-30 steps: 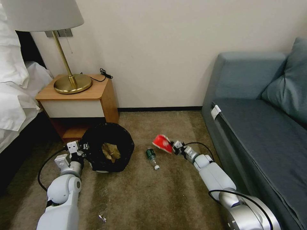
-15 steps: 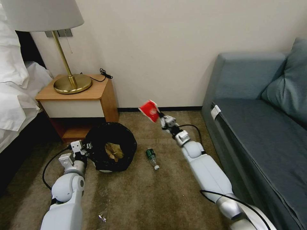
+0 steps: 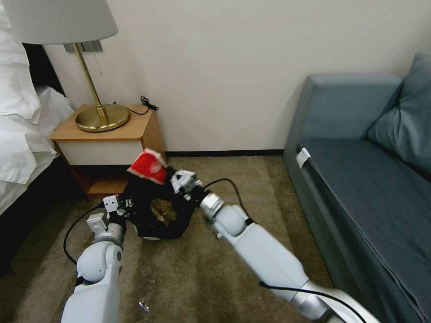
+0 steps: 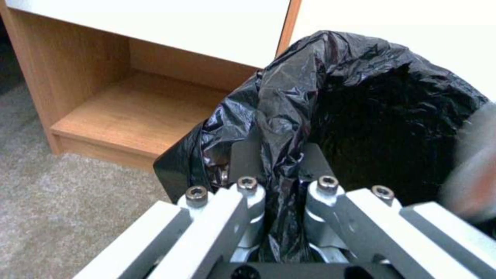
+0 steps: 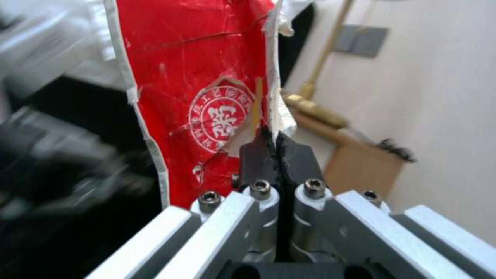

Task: Pick up the trash bin, then pick up the garbage on the floor and place it into the trash bin.

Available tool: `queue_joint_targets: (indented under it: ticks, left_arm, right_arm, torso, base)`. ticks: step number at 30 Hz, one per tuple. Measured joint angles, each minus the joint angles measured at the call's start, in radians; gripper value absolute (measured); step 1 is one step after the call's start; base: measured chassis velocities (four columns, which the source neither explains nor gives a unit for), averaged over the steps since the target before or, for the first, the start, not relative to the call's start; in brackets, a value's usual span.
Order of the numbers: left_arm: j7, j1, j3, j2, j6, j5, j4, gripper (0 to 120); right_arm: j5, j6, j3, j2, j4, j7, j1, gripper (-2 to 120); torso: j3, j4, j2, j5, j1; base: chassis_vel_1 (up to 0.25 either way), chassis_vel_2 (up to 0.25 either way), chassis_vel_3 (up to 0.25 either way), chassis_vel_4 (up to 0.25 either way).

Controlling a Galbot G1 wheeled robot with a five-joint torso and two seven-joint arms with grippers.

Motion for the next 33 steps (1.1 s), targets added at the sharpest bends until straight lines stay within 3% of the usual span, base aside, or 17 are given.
queue_joint_targets:
  ticks: [7,17,19,23,25,33]
  left_arm:
    - [-0.003,0.008,-0.008,0.004,0.010,-0.002,-0.032,4]
    - [-0.003,0.009,-0.012,0.006,0.010,-0.005,-0.035,4]
    - [-0.003,0.007,-0.011,0.006,0.010,-0.005,-0.032,4]
    - [-0.003,0.007,-0.011,0.006,0.010,-0.005,-0.030,4]
    - [-0.003,0.006,-0.011,0.008,0.010,-0.005,-0.025,4]
    - [-0.002,0.007,-0.032,0.016,0.011,-0.013,-0.025,4]
  right_arm:
    - [-0.079,0.063,0.030,0.035,-0.115,-0.006,-0.039,0]
    - [-0.082,0.043,0.058,0.039,-0.108,0.000,-0.030,1]
    - [-0.083,0.034,0.064,0.039,-0.098,0.008,-0.029,12]
    - [-0.083,0.028,0.066,0.035,-0.091,0.009,-0.028,22]
    - [-0.083,0.025,0.067,0.029,-0.076,0.009,-0.029,35]
    - [-0.061,-0.009,0.103,0.024,-0.005,0.018,-0.023,61]
  torso:
    - [0.000,-0.0003,0.000,0.0001,0.000]
    - [0.000,-0.0002,0.000,0.0002,0.000]
    - [0.000,-0.0002,0.000,0.0002,0.000]
    - [0.000,-0.0002,0.000,0.0002,0.000]
    - [0.000,-0.0002,0.000,0.0002,0.000]
    - [0.000,-0.0001,0.000,0.0002,0.000]
  base:
    - [0.000,0.000,0.000,0.000]
    - [0.000,0.000,0.000,0.000]
    - [0.000,0.000,0.000,0.000]
    - [0.000,0.000,0.000,0.000]
    - [0.000,0.000,0.000,0.000]
    - [0.000,0.000,0.000,0.000]
